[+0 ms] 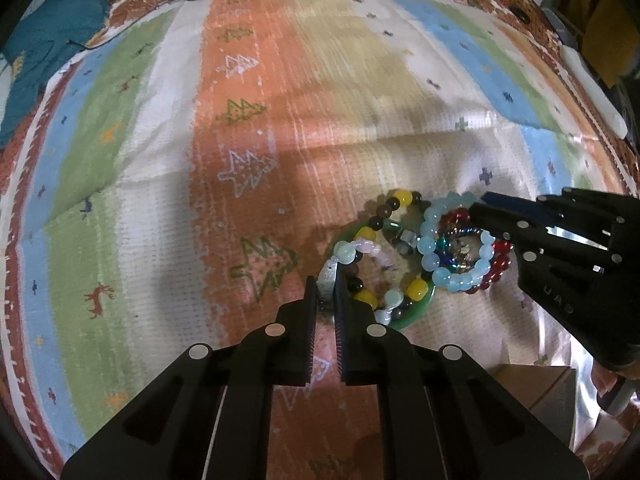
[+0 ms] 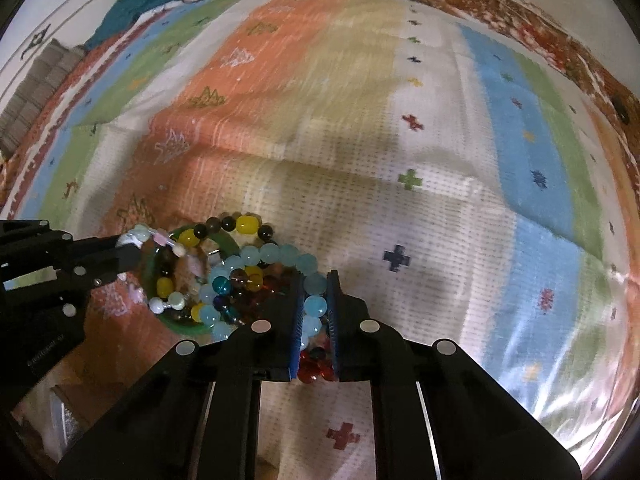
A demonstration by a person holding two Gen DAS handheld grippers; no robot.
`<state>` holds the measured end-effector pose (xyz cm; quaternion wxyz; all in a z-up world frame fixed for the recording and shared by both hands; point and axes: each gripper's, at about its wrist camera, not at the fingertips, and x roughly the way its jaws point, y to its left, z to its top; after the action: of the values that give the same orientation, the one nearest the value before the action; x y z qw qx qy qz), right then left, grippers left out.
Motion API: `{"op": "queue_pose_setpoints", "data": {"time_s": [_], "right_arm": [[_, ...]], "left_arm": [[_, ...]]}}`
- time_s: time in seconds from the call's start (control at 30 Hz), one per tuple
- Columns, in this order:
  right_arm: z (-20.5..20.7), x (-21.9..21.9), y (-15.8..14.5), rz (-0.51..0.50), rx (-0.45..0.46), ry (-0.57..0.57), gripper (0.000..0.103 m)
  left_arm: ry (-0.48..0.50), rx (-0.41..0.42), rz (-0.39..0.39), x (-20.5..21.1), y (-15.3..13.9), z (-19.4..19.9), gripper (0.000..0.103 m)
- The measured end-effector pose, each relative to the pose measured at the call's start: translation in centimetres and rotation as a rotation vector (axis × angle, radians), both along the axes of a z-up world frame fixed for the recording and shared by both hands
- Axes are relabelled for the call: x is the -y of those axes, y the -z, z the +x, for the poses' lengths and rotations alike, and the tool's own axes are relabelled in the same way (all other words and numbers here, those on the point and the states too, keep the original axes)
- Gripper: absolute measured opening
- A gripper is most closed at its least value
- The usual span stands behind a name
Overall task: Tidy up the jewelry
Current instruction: 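Lift both held bracelets and carry them over the silver tin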
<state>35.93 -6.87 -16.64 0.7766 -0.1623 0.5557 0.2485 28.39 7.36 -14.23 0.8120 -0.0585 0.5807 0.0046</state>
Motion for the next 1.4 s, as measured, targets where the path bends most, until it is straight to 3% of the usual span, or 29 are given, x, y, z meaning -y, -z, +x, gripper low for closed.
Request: {"op": "queue_pose_setpoints", "data": {"time_s": [0.7,1.4], "right_arm": [[-3.2,2.6,-7.1,0.109,0.133,0.062,0.012],[-7.4,4.2,-10.5,0.181,0.189,0.055,0.012]], "left_arm": [[-0.008,0.175,-0.010,2.4,-7.9,-3.5,0.008],[-0.030,0.266,-0.042,2.7,-12.0,-8.5,0.008]]}}
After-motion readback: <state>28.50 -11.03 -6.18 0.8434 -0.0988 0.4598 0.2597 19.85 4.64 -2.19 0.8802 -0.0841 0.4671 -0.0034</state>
